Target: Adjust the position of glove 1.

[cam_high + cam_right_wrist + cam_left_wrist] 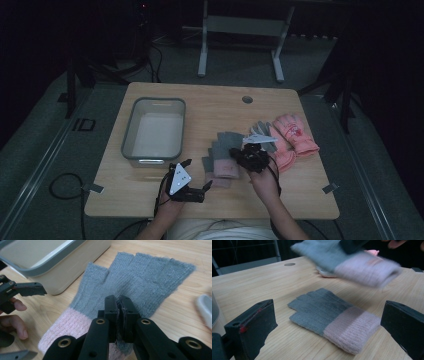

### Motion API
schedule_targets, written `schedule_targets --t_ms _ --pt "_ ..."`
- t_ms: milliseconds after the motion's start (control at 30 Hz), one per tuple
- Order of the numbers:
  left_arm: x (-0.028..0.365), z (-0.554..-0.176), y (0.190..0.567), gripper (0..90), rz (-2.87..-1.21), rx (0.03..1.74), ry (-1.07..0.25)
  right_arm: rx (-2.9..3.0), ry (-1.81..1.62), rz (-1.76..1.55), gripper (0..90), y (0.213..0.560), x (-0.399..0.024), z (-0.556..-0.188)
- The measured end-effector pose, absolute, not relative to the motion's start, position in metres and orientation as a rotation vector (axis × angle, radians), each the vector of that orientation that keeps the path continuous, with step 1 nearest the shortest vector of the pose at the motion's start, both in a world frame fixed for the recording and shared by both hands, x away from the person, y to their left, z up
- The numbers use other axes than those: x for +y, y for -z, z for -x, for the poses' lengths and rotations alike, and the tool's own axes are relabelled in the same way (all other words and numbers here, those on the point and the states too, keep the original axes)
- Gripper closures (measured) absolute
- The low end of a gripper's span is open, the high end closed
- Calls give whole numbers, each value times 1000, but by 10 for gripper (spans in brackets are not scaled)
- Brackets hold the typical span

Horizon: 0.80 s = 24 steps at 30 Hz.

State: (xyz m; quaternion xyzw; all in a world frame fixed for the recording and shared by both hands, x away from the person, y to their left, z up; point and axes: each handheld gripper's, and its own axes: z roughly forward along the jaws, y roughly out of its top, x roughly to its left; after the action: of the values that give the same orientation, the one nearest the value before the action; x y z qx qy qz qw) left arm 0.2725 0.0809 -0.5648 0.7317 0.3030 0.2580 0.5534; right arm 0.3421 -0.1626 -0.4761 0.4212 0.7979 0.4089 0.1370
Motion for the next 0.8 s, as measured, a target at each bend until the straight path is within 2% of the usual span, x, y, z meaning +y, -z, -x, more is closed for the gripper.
schedule_targets --t_ms 200,800 --pt "81 -272 565 0 -1724 711 -612 2375 -1152 -1236 856 494 -146 -344" --pt "80 -273 565 0 -1733 720 -602 2453 -1088 -1287 846 527 -140 -351"
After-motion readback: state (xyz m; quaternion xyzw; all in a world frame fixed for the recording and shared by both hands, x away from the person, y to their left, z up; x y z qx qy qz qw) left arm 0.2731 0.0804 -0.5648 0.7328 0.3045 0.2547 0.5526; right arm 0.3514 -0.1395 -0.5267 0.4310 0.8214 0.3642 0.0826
